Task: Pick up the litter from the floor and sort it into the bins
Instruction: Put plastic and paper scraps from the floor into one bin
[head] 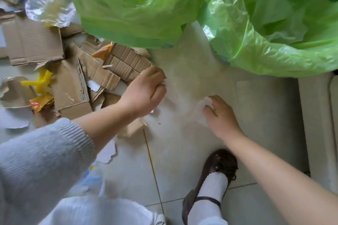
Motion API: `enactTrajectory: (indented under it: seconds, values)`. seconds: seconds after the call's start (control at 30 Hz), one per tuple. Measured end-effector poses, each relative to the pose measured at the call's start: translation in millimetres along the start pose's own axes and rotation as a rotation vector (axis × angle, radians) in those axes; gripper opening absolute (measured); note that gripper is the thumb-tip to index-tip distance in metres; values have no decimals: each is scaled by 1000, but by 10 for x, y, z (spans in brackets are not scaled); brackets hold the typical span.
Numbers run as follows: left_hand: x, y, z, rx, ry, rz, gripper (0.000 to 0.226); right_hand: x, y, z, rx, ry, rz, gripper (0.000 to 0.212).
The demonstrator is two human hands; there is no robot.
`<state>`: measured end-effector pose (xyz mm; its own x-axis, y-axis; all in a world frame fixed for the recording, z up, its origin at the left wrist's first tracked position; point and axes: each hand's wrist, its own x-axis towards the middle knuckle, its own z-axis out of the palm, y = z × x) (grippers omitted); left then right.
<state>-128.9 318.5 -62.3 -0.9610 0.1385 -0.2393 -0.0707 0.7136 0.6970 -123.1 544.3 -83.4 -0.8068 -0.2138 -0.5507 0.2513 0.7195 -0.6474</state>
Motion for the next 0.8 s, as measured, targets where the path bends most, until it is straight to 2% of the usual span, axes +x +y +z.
enactTrajectory:
  seconds: [0.2,0.3,0.33,0.47,0.57,0.63,0.7,0.8]
  values:
    - [-500,-353,-551,16,300,-296,35,204,-604,184,60,106,-58,18]
    - [-819,-633,-703,-15,396,-420,27,275,-821,359,134,-31,-50,4]
    - [-919,-700,-734,-22,436,-448,26,271,-880,416,98,-75,-93,9]
    - [-1360,-826,-823,-104,592,-530,25,191,-1024,620,-255,-301,-324,23]
    - [-1741,-907,-797,-23,551,-579,24,171,-1107,760,-555,-380,-476,43]
    - [-1941,-933,-689,56,473,-610,23,184,-1135,850,-733,-401,-520,44]
    - [-2093,-945,-532,119,364,-619,24,223,-1112,921,-882,-425,-590,41]
    - [-2238,-983,-329,208,150,-543,34,344,-1065,1029,-1082,-447,-720,57]
